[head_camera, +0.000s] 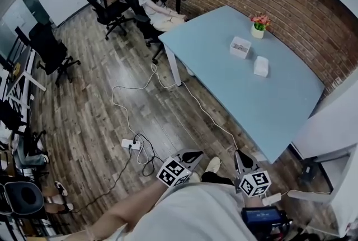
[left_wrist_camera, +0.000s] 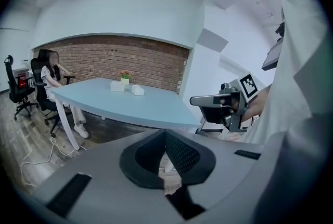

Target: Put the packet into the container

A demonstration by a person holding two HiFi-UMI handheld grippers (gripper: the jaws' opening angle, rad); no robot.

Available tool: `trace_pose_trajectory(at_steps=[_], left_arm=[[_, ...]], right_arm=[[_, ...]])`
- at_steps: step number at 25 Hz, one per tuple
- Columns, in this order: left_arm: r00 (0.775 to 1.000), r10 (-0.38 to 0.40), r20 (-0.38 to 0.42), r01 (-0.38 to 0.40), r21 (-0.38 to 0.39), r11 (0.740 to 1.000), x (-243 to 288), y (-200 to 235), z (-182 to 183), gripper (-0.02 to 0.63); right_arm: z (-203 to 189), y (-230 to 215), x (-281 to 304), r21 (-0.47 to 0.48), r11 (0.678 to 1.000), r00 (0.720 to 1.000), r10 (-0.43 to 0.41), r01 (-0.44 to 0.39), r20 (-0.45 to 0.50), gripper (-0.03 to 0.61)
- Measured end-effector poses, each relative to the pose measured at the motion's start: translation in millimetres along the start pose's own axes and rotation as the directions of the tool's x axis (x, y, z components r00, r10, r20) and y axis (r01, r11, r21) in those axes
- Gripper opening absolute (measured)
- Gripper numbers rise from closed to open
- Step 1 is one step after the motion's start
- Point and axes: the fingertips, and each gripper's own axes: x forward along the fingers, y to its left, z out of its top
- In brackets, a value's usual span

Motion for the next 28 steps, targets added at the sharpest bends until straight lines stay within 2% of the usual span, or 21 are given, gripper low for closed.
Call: trace_pose_trajectory(at_steps=[7, 17, 23, 28], left_arm=[[0.999, 0.030, -0.011, -0.031, -0.022, 0.999, 9, 25, 7, 0.011], [1.000, 0.000, -0.029, 0.001, 0.011, 1.000, 59, 47, 42, 0.011], [0.999, -0.008, -0.042, 0.009, 0.022, 1.000, 92, 63, 62, 0.011], [0.999, 0.014, -0.035, -0.013, 0.018, 1.000, 106, 79, 80, 0.011]], right_arm=[[13, -11, 29, -0.005, 1.000, 1.000, 0.024, -0.024, -0.016, 0.011], [28, -64, 44, 0.057, 0.998, 1.000, -0.005, 0.005, -0.002, 0.011], [46, -98, 63, 0.052, 0.999, 1.000, -0.008, 0.008, 0.003, 0.011], [57, -116, 74, 0.053, 0.999, 1.000, -0.007, 0.007, -0.010, 0.011]])
